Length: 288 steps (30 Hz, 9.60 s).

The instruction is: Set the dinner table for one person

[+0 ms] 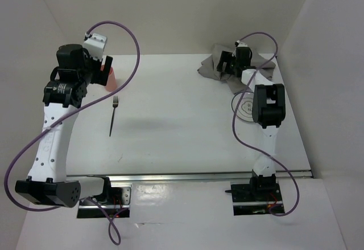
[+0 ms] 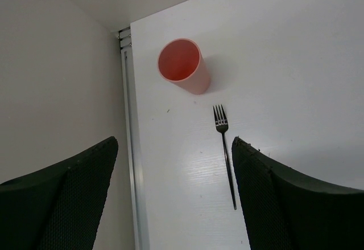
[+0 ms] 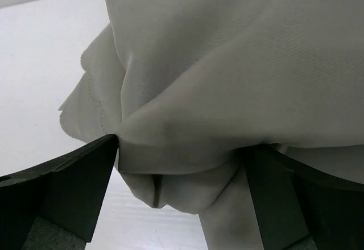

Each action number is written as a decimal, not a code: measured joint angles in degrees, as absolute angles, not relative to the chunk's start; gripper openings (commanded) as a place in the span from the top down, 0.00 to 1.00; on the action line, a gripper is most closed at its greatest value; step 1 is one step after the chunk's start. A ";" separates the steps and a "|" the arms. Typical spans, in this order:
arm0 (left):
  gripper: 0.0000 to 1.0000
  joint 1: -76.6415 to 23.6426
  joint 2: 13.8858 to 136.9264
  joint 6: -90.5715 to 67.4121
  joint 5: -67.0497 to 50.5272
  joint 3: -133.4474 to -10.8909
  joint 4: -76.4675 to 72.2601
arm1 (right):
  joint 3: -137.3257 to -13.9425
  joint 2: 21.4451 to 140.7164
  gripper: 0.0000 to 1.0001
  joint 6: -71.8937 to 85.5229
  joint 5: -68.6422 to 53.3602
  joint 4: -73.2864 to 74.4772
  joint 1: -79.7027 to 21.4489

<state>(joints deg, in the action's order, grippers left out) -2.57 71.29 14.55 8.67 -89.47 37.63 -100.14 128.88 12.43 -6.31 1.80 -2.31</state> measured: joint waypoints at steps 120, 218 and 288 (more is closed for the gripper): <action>1.00 -6.96 108.12 11.77 -8.32 -77.93 35.70 | -66.06 85.65 1.00 21.28 15.42 13.23 -43.99; 1.00 11.07 73.60 14.28 -38.68 -92.18 55.72 | -82.81 66.22 1.00 9.74 -32.10 21.71 -8.21; 0.30 3.62 91.68 16.95 -17.85 -55.33 42.78 | -29.65 64.77 0.31 34.74 -16.86 28.36 -18.04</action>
<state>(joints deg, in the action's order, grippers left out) 3.62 91.68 16.95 -17.85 -55.33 42.78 -29.65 64.77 34.74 -16.86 28.36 -18.04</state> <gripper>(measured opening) 0.697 0.691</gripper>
